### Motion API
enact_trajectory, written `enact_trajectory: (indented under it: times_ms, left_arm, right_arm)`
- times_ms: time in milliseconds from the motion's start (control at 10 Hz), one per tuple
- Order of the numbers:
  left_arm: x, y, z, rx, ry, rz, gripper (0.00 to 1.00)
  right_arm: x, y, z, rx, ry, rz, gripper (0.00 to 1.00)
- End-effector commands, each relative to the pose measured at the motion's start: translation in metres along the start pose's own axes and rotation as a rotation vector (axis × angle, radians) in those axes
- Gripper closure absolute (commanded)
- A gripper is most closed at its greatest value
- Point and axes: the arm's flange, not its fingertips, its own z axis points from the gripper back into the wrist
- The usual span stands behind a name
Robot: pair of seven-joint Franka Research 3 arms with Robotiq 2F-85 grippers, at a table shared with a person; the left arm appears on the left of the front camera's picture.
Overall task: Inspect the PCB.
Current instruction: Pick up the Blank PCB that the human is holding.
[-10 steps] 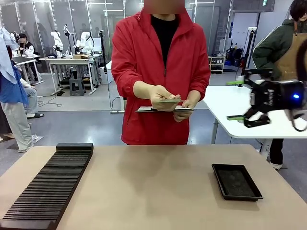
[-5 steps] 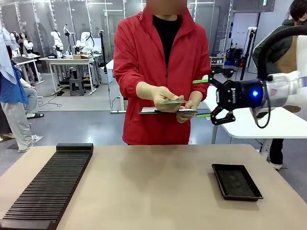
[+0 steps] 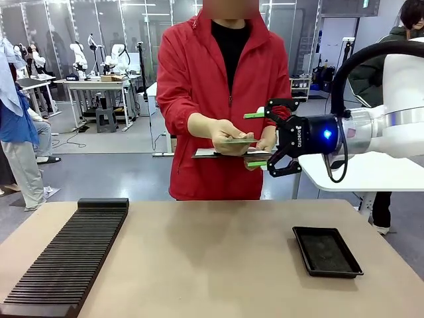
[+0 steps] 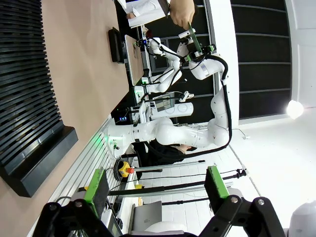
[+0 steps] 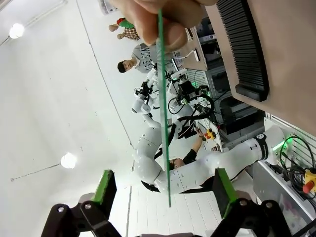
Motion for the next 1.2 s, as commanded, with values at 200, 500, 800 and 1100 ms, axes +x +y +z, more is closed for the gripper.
enact_trajectory:
  times_ms: [200, 500, 800, 1100]
  left_arm:
    - [0.001, -0.001, 0.001, 0.014, -0.002, 0.005, 0.00]
    - [0.001, -0.001, 0.001, 0.014, -0.002, 0.005, 0.00]
    - [0.001, -0.001, 0.001, 0.014, -0.002, 0.005, 0.00]
    - [0.001, -0.001, 0.001, 0.014, -0.002, 0.005, 0.00]
  right_arm:
    - [0.008, -0.004, -0.015, 0.002, 0.009, -0.024, 0.00]
    - [0.008, -0.007, -0.022, -0.011, 0.024, -0.024, 0.29]
    - [0.009, -0.004, -0.025, 0.008, 0.040, -0.025, 0.59]
    - [0.013, -0.002, -0.021, 0.024, 0.030, -0.033, 0.89]
